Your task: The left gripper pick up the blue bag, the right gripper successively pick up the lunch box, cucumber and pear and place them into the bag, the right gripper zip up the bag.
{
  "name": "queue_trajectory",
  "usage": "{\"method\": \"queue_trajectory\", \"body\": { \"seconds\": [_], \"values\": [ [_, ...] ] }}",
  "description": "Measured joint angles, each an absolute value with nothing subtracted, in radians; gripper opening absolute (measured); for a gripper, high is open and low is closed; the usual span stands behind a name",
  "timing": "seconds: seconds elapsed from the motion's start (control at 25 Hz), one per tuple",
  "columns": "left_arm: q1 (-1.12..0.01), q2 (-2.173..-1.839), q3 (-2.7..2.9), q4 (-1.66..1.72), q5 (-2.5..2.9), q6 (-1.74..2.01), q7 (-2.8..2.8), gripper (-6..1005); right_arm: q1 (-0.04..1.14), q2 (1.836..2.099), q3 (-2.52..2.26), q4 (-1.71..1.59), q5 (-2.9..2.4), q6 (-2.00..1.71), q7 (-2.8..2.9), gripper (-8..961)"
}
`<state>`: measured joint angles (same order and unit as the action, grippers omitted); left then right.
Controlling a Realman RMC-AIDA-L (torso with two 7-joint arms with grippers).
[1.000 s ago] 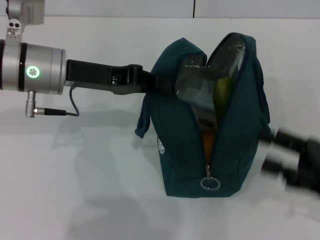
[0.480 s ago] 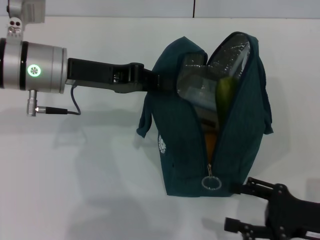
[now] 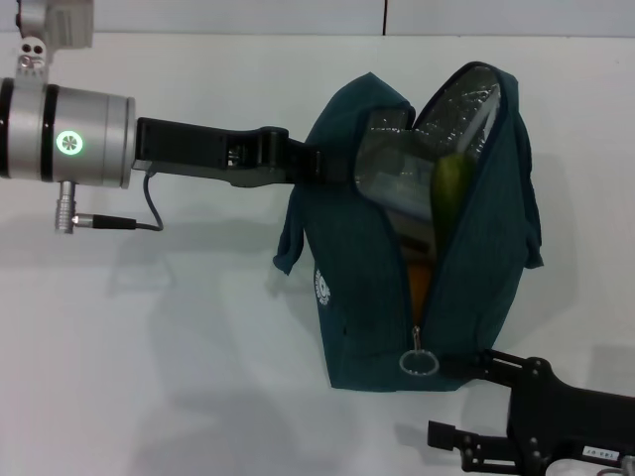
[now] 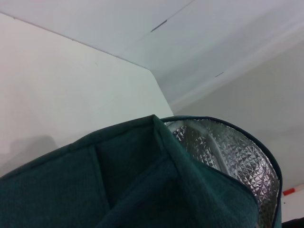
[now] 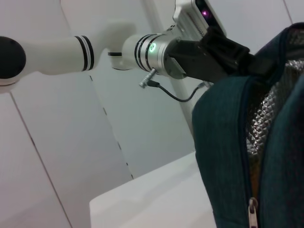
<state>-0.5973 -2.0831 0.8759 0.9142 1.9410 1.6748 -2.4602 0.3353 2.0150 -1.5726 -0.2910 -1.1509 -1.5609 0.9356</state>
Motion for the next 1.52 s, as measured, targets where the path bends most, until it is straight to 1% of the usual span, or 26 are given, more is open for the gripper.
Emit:
{"method": "queue_trajectory", "body": {
  "seconds": [0.56, 1.16, 1.52],
  "values": [
    [-0.602, -2.083, 0.876, 0.914, 1.94, 1.677, -2.458, 50, 0.359, 2.025, -1.581, -0.297, -1.149, -1.554, 0.938, 705],
    [-0.6, -2.083, 0.876, 0.914, 1.94, 1.678, -2.454, 50, 0.369, 2.025, -1.615, -0.312, -1.122, -1.533, 0.962, 630],
    [-0.597, -2.083, 0.877, 0.914, 1.94, 1.678, -2.448, 50, 0.376, 2.025, -1.641, -0.334, -1.109, -1.471, 0.986, 433]
  ]
}}
